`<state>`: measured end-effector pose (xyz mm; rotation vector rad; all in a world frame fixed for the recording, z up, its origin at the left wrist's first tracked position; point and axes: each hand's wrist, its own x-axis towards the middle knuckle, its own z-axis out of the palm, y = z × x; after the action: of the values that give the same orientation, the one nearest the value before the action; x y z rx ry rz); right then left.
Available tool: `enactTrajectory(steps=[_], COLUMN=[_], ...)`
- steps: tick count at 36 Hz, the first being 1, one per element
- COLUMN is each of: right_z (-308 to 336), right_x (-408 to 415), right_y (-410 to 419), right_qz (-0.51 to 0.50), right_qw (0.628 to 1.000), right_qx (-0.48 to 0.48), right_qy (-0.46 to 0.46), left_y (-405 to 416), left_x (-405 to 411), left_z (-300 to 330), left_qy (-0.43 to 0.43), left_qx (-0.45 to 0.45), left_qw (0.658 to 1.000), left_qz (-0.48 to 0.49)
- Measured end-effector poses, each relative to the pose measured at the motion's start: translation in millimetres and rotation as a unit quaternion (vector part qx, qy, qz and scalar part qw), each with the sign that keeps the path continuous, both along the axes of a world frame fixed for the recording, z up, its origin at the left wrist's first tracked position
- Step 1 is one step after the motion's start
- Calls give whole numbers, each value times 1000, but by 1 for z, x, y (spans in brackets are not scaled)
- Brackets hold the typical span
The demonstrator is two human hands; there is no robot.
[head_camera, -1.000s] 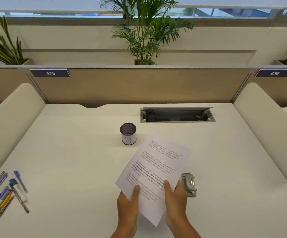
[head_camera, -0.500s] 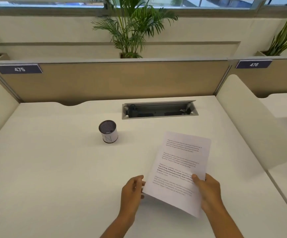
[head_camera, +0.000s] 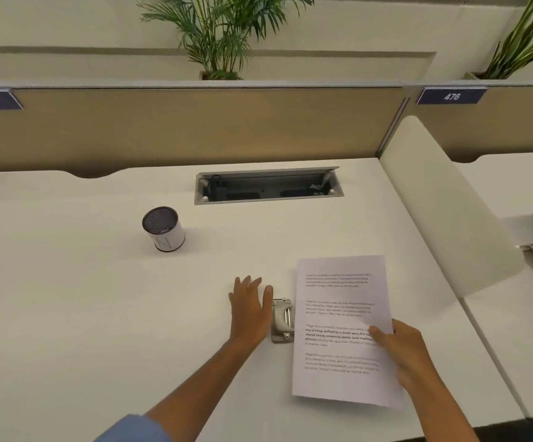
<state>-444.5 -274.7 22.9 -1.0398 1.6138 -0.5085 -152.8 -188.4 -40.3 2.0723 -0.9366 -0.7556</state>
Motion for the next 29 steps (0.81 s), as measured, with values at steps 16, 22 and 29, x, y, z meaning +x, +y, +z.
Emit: enactTrajectory(steps=[16, 22, 29], right_z=[-10, -18, -20], right_x=[0, 5, 16], right_y=[-10, -12, -14], right_qz=[50, 55, 57], right_qw=[998, 998, 998], right_qx=[26, 29, 25], right_qy=[12, 6, -2], left_y=[-37, -37, -37], left_x=[-13, -15, -18], left_z=[-12, -17, -18], left_qy=[-44, -46, -54], left_qx=[35, 33, 38], left_qw=[998, 998, 998], left_qz=[-22, -22, -24])
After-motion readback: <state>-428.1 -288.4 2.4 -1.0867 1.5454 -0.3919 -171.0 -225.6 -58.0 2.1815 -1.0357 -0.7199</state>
